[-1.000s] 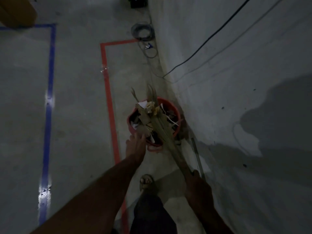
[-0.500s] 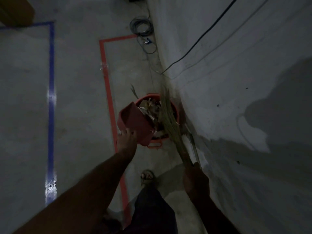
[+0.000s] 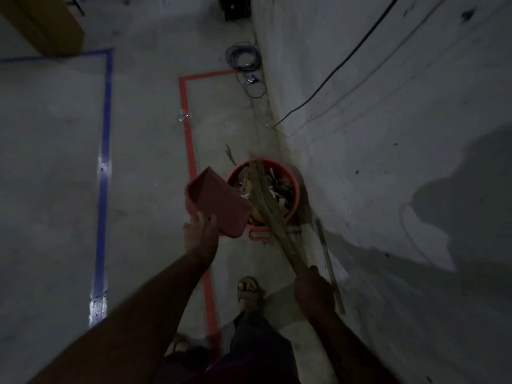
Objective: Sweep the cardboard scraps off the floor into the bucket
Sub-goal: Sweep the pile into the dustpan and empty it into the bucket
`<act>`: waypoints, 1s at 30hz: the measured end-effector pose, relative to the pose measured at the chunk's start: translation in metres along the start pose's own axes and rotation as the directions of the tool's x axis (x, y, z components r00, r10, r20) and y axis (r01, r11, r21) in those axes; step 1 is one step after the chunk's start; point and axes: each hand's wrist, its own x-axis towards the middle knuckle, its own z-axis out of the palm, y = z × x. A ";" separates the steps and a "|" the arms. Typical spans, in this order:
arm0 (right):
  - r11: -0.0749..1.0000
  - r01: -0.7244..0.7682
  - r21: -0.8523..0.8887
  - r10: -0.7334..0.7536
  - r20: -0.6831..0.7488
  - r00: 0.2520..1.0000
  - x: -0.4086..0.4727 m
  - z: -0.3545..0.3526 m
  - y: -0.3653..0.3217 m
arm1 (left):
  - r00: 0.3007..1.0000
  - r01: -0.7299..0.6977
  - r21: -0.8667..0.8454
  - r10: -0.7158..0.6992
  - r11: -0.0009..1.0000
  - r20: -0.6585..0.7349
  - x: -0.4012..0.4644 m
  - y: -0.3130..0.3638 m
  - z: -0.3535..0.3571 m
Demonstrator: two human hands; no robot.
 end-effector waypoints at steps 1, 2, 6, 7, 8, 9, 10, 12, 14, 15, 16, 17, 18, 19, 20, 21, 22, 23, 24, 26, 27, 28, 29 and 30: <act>0.999 0.024 0.022 -0.024 -0.012 1.000 0.001 0.003 -0.001 | 1.000 0.020 -0.004 -0.020 1.000 -0.005 -0.006 -0.008 0.003; 0.999 0.032 0.037 -0.032 -0.007 0.999 0.002 0.003 -0.002 | 0.999 0.045 -0.024 -0.045 0.999 -0.003 -0.013 -0.017 0.007; 0.995 0.076 0.067 -0.071 -0.063 0.995 -0.011 -0.004 -0.003 | 0.988 0.072 -0.161 -0.093 0.984 -0.125 -0.046 -0.051 0.021; 0.994 0.086 0.063 -0.083 -0.053 0.995 -0.016 -0.005 -0.005 | 0.980 0.078 -0.186 -0.110 0.979 -0.165 -0.054 -0.061 0.029; 0.994 0.094 0.063 -0.092 -0.032 0.995 -0.021 -0.006 -0.008 | 0.973 0.084 -0.219 -0.127 0.972 -0.191 -0.064 -0.069 0.034; 0.992 0.104 0.064 -0.103 -0.025 0.994 -0.026 -0.005 -0.013 | 0.971 0.098 -0.250 -0.148 0.963 -0.187 -0.074 -0.077 0.037; 0.991 0.119 0.067 -0.117 -0.034 0.993 -0.032 -0.006 -0.020 | 0.967 0.120 -0.273 -0.175 0.954 -0.187 -0.084 -0.086 0.039; 0.983 0.176 0.055 -0.172 -0.062 0.983 -0.040 -0.008 -0.040 | 0.947 0.181 -0.323 -0.253 0.929 -0.198 -0.104 -0.105 0.044; 0.963 0.271 0.008 -0.270 -0.078 0.960 -0.043 -0.008 -0.064 | 0.921 0.255 -0.363 -0.340 0.896 -0.192 -0.124 -0.125 0.051; 0.941 0.337 -0.017 -0.337 -0.099 0.936 -0.043 -0.006 -0.078 | 0.906 0.289 -0.375 -0.378 0.881 -0.190 -0.134 -0.136 0.055; 0.919 0.392 -0.043 -0.394 -0.109 0.912 -0.043 -0.006 -0.094 | 0.890 0.320 -0.389 -0.414 0.864 -0.188 -0.144 -0.148 0.059; 0.900 0.431 -0.061 -0.436 -0.118 0.892 -0.043 -0.006 -0.110 | 0.873 0.347 -0.407 -0.450 0.845 -0.187 -0.155 -0.160 0.063; 0.890 0.452 -0.064 -0.457 -0.114 0.882 -0.046 -0.008 -0.130 | 0.855 0.372 -0.433 -0.485 0.821 -0.183 -0.167 -0.173 0.066; 0.877 0.477 -0.067 -0.481 -0.112 0.869 -0.050 -0.009 -0.149 | 0.834 0.399 -0.454 -0.521 0.797 -0.182 -0.179 -0.188 0.069; 0.860 0.506 -0.069 -0.510 -0.126 0.851 -0.054 -0.010 -0.168 | 0.810 0.427 -0.466 -0.556 0.775 -0.184 -0.192 -0.203 0.073; 0.837 0.541 -0.080 -0.547 -0.114 0.829 -0.060 -0.011 -0.187 | 0.786 0.460 -0.472 -0.592 0.752 -0.178 -0.205 -0.218 0.077; 0.816 0.568 -0.104 -0.577 -0.111 0.809 -0.068 -0.013 -0.208 | 0.761 0.490 -0.481 -0.626 0.727 -0.171 -0.218 -0.233 0.081; 0.791 0.598 -0.131 -0.611 -0.108 0.784 -0.076 -0.015 -0.227 | 0.737 0.515 -0.492 -0.656 0.702 -0.165 -0.232 -0.248 0.086; 0.767 0.623 -0.153 -0.640 -0.136 0.756 -0.084 -0.014 -0.246 | 0.712 0.535 -0.503 -0.683 0.679 -0.164 -0.246 -0.264 0.093; 0.726 0.666 -0.175 -0.688 -0.170 0.705 -0.102 -0.011 -0.286 | 0.664 0.578 -0.521 -0.733 0.629 -0.148 -0.273 -0.294 0.107; 0.709 0.683 -0.175 -0.705 -0.148 0.694 -0.113 -0.009 -0.307 | 0.637 0.599 -0.530 -0.759 0.600 -0.139 -0.288 -0.309 0.115; 0.687 0.707 -0.169 -0.727 -0.146 0.671 -0.123 -0.004 -0.326 | 0.608 0.618 -0.540 -0.783 0.571 -0.132 -0.302 -0.324 0.123; 0.665 0.731 -0.155 -0.747 -0.152 0.647 -0.133 0.001 -0.344 | 0.579 0.641 -0.545 -0.806 0.541 -0.120 -0.315 -0.338 0.130; 0.641 0.756 -0.133 -0.767 -0.131 0.628 -0.142 0.006 -0.361 | 0.553 0.666 -0.541 -0.827 0.514 -0.104 -0.328 -0.352 0.138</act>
